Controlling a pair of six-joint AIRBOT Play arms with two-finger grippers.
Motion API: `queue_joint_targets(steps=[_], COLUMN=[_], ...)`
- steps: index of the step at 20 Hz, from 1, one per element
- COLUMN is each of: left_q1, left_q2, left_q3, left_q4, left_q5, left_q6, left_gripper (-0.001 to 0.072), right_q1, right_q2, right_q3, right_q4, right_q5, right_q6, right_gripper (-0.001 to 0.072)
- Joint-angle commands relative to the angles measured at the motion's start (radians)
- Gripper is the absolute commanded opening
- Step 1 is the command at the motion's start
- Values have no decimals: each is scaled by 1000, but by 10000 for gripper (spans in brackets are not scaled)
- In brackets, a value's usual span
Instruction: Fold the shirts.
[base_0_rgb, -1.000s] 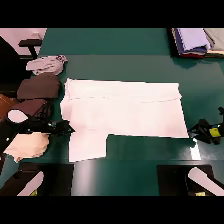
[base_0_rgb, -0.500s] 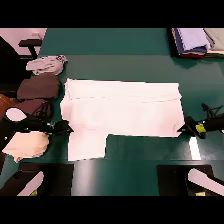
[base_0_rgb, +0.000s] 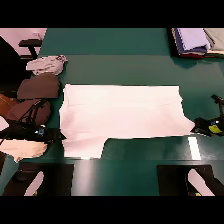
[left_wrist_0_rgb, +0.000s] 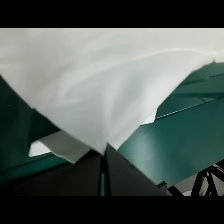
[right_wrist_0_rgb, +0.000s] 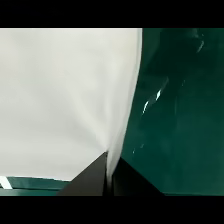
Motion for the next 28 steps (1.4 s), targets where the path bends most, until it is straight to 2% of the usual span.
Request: queue_joint_targets(steps=[1, 6, 10, 13, 16, 17, 18, 19, 21, 22, 23, 24, 25, 27, 28], left_q1=[0, 0, 0, 0, 0, 0, 1, 1, 1, 0, 0, -2, -7, -41, -68], left_q2=[-29, -353, -649, -821, -903, -907, -907, -906, -903, -900, -897, -896, -896, -896, -896], left_q3=[61, 259, 477, 609, 663, 666, 666, 666, 679, 686, 688, 688, 688, 687, 687], left_q4=[10, 3, 3, -8, -51, -58, -65, -76, -81, -82, -92, -99, -104, -107, -107], left_q5=[69, 275, 402, 430, 446, 469, 487, 490, 448, 421, 396, 378, 368, 382, 394], left_q6=[-14, 63, 76, 103, 150, 146, 126, 114, 116, 117, 117, 120, 131, 133, 132], left_gripper=[21, 22, 23, 24, 26, 174, 358, 388, 387, 357, 250, 90, 25, 24, 24], right_q1=[5, 67, 164, 188, 187, 186, 182, 173, 143, 122, 89, 57, 20, -53, -86], right_q2=[25, -208, -455, -621, -725, -750, -766, -774, -769, -765, -752, -735, -723, -724, -738], right_q3=[35, 257, 487, 639, 727, 750, 766, 778, 779, 772, 747, 710, 668, 596, 573], right_q4=[-10, 54, 55, 64, 148, 182, 207, 222, 234, 235, 237, 237, 238, 267, 309], right_q5=[-16, -126, -143, -153, -146, -150, -153, -145, -99, -72, -64, -71, -82, -90, -85], right_q6=[5, 4, 13, 43, 42, 40, 28, 3, -47, -64, -77, -83, -87, -98, -114], right_gripper=[12, 13, 13, 13, 15, 116, 364, 469, 470, 471, 471, 474, 525, 596, 596])
